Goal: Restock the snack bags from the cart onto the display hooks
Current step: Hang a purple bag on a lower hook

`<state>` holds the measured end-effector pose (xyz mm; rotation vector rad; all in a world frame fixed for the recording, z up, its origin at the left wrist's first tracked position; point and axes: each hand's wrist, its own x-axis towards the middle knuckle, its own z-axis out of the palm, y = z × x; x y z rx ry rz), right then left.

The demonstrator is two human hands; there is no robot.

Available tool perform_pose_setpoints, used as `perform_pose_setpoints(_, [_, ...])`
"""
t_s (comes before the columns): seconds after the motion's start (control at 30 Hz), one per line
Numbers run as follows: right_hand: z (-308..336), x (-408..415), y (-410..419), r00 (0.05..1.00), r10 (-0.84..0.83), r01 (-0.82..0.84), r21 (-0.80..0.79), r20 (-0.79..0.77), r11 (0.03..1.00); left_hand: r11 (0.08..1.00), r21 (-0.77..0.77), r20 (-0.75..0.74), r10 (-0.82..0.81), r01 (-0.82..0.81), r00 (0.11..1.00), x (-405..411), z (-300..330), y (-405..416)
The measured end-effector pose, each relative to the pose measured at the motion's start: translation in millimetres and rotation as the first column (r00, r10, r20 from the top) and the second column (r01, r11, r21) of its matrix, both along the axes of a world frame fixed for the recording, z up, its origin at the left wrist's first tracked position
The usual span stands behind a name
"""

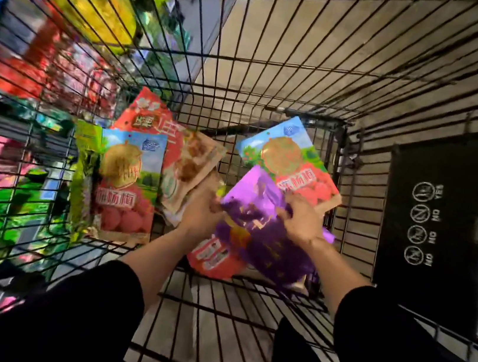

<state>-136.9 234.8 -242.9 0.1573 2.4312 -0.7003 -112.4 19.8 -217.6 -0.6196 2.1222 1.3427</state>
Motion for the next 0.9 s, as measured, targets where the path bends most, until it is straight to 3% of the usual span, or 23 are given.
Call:
perform_pose_setpoints(0.07, [9.1,-6.3,-4.5,0.986,-0.146,0.137,-0.111,-0.075,0.984,0.995,0.016,-0.092,0.095,-0.094,0.991,-6.6,11.4,-0.2])
perform_pose_setpoints(0.17, [26.7,-31.2,-15.3,0.910,-0.409,0.371,-0.314,-0.065,0.874,0.940,0.244,-0.120,0.273,-0.238,0.954,-19.3,22.1,0.9])
perform_pose_setpoints(0.3, [17.1,-60.4,-32.5,0.901,-0.433,0.377,-0.514,0.011,0.771,0.855,0.417,-0.091,0.378,-0.310,0.921,-33.8,24.2,0.9])
perform_pose_setpoints(0.43, [30.4,-73.5,-44.8,0.934,-0.350,0.341,-0.452,0.067,0.824,0.845,0.400,-0.184,0.454,-0.355,0.872,-43.1,16.9,-0.3])
perform_pose_setpoints(0.53, [8.9,-78.3,-38.6,0.938,-0.344,0.320,-0.477,0.040,0.818,0.868,0.294,-0.188,0.463,-0.400,0.866,-45.7,1.9,-5.4])
perform_pose_setpoints(0.67, [-51.5,-95.7,5.4,0.925,-0.379,0.373,-0.249,0.023,0.894,0.921,0.075,-0.228,0.389,-0.382,0.893,-47.1,-12.5,-11.0])
perform_pose_setpoints(0.73, [-55.3,-104.3,21.5,0.951,-0.308,0.306,-0.055,-0.022,0.950,0.913,0.034,-0.211,0.404,-0.407,0.890,-45.2,-21.0,-12.7])
perform_pose_setpoints(0.8, [-41.3,-110.2,26.0,0.946,-0.323,0.320,0.088,0.017,0.943,0.893,-0.008,-0.201,0.439,-0.450,0.876,-44.1,-27.5,-12.7])
perform_pose_setpoints(0.9, [-46.1,-118.5,33.9,0.914,-0.392,0.390,0.037,0.109,0.920,0.879,-0.065,-0.201,0.452,-0.472,0.869,-42.1,-36.7,-13.7])
